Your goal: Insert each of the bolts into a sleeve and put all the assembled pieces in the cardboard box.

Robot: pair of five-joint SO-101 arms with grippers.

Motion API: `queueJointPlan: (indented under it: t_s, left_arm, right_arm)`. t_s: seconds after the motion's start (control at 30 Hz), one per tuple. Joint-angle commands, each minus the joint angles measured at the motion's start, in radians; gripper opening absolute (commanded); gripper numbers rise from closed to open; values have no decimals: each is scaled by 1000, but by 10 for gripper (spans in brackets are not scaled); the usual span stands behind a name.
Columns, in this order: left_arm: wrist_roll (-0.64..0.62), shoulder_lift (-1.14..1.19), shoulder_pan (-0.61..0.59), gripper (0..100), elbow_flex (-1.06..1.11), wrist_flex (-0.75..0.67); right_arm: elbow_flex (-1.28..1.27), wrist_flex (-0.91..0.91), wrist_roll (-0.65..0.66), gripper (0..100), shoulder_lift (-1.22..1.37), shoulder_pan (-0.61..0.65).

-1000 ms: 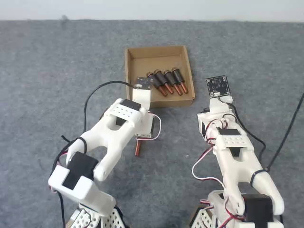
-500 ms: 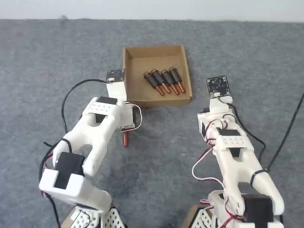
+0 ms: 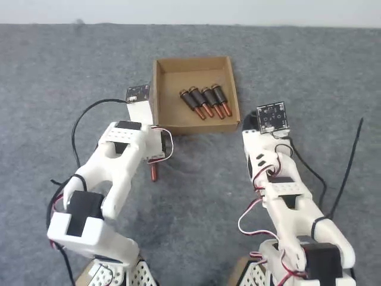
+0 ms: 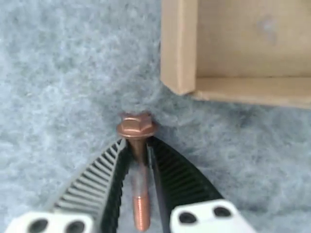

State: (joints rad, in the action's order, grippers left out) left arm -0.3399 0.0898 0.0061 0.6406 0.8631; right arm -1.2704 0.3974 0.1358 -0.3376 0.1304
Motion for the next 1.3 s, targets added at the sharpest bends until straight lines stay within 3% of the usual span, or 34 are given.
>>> queueJointPlan:
  t_s: [0.0,0.3,0.7,1.27]
  left_arm:
    - [6,-71,-72,11,-2,-40]
    - [9,-189,-71,11,127,-120]
    - [9,-302,-78,11,251,-161]
    - [9,-299,-78,11,251,-184]
  right_arm:
    - [5,117,12,7,-4,-2]
    - [66,506,12,6,81,-4]
    - [356,760,14,6,467,-5]
    - [336,788,12,6,562,272]
